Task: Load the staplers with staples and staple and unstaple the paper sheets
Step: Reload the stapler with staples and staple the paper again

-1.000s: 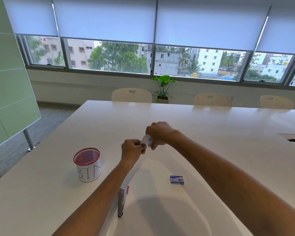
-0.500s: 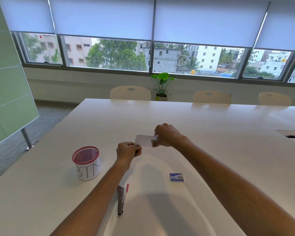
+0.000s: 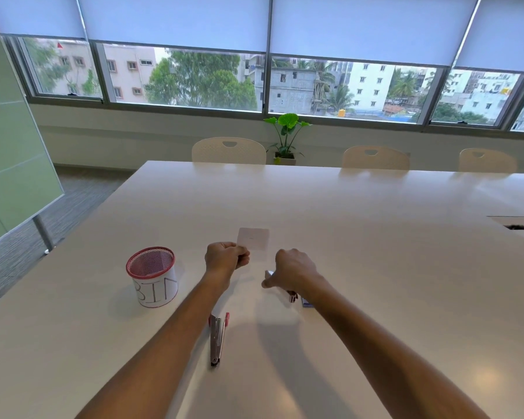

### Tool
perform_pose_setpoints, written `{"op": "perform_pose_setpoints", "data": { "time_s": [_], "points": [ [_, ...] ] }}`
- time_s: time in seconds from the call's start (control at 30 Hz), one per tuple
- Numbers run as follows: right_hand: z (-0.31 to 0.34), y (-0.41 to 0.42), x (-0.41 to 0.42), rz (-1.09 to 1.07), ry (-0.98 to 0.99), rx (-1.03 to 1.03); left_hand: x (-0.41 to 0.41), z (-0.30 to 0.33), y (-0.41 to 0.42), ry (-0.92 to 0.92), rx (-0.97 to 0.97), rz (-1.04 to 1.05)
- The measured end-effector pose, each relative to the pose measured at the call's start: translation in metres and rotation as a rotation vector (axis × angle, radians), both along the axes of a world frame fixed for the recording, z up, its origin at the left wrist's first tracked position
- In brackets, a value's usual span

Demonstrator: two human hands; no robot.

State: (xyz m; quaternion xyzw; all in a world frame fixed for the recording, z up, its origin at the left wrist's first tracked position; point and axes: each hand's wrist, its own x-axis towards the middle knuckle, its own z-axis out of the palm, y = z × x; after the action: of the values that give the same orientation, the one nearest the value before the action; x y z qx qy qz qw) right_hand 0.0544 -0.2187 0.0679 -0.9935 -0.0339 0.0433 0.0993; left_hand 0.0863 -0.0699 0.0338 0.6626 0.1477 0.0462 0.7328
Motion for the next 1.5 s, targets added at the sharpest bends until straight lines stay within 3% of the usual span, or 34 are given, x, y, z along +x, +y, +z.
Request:
{"op": "perform_pose_setpoints", "data": {
  "time_s": [0.43, 0.7, 0.9, 1.07, 1.2, 1.4, 1.5],
  "points": [
    [-0.055, 0.026, -0.042, -0.083, 0.099, 0.027, 0.000, -0.004, 0.001, -0.007, 0.034, 0.008],
    [-0.077, 0.028, -0.060, -0.142, -0.011, 0.055, -0.002, -0.008, 0.004, -0.084, 0.074, -0.011],
    [-0.059, 0.029, -0.062, -0.197, -0.105, 0.029, -0.010, -0.006, 0.001, -0.262, 0.371, -0.001],
    [-0.027, 0.026, -0.048, -0.233, -0.345, 0.412, -0.020, -0.002, -0.003, -0.464, 0.611, -0.023],
    [-0.014, 0.030, -0.039, -0.271, -0.392, 0.799, -0.026, 0.000, -0.004, -0.691, 0.799, -0.031],
    [-0.015, 0.025, -0.033, -0.462, -0.117, 1.542, -0.030, -0.006, 0.000, -0.849, 1.018, -0.146],
    [-0.017, 0.019, -0.030, -0.485, -0.077, 1.585, -0.029, -0.012, 0.005, -0.743, 0.879, -0.172]
  ]
}}
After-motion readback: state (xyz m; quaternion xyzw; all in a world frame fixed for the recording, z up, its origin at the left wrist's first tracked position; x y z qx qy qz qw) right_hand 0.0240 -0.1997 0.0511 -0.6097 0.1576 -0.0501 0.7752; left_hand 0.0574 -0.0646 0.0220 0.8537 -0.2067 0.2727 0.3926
